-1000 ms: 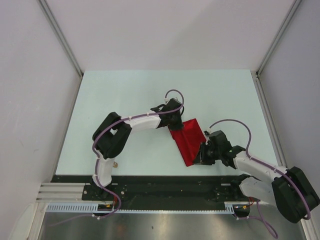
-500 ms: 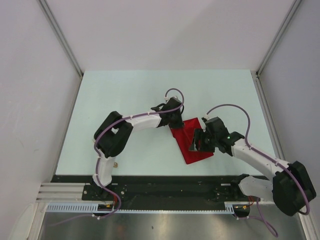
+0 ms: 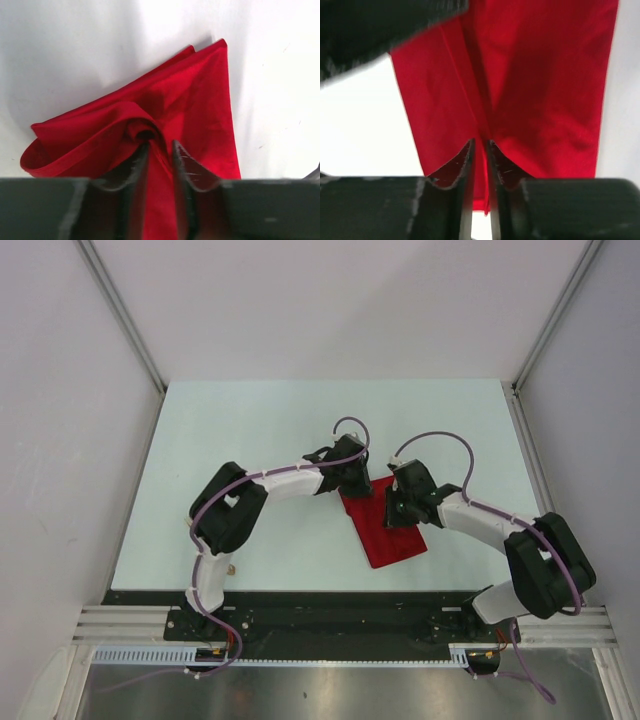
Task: Fold the napkin into a case and place the utensils inside
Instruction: Fold the lower triangle-folded napkin at the center of the board.
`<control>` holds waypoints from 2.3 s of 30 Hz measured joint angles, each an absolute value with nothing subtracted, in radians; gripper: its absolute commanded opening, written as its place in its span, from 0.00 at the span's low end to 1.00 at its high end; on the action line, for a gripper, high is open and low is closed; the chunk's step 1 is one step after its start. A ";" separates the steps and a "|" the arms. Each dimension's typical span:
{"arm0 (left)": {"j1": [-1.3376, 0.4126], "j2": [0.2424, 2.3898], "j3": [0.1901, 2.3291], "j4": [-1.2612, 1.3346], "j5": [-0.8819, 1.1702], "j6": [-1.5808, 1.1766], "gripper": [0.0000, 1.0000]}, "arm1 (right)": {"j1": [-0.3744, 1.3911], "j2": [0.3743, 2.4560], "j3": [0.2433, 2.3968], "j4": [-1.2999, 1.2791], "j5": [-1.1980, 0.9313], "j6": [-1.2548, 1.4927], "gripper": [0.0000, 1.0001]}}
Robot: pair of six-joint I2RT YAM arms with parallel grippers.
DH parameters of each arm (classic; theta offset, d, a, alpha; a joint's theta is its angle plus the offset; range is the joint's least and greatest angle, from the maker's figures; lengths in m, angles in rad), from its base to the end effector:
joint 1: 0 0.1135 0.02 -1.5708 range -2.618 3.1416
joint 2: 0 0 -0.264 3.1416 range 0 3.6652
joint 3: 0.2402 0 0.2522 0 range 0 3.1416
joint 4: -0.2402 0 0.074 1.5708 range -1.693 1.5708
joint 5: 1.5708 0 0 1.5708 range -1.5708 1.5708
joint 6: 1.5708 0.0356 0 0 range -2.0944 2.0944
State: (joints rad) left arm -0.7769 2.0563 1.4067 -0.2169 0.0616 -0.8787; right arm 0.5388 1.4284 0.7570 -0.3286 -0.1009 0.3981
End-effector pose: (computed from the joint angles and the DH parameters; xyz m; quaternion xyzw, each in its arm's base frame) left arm 0.3161 -0.3139 0.1631 -0.0371 0.9375 -0.2734 0.2119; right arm 0.2306 0.1420 0.1773 -0.0815 0.9550 0.1701 0.2290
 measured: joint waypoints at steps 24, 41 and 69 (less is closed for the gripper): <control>-0.737 1.856 1.401 -0.302 0.102 -0.660 0.03 | 0.443 1.517 0.767 -0.268 -0.122 0.383 0.17; -0.641 1.861 1.260 -0.284 0.089 -0.628 0.00 | 0.437 1.785 1.171 -0.220 -0.222 0.342 0.52; -0.667 1.990 1.353 -0.244 0.187 -0.667 0.14 | 0.378 1.839 1.153 -0.252 -0.199 0.300 0.37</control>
State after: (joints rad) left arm -0.6674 1.9900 1.3529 -0.2443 0.1871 -0.6670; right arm 0.3779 1.8393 1.1534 -0.2523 -0.1993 0.3004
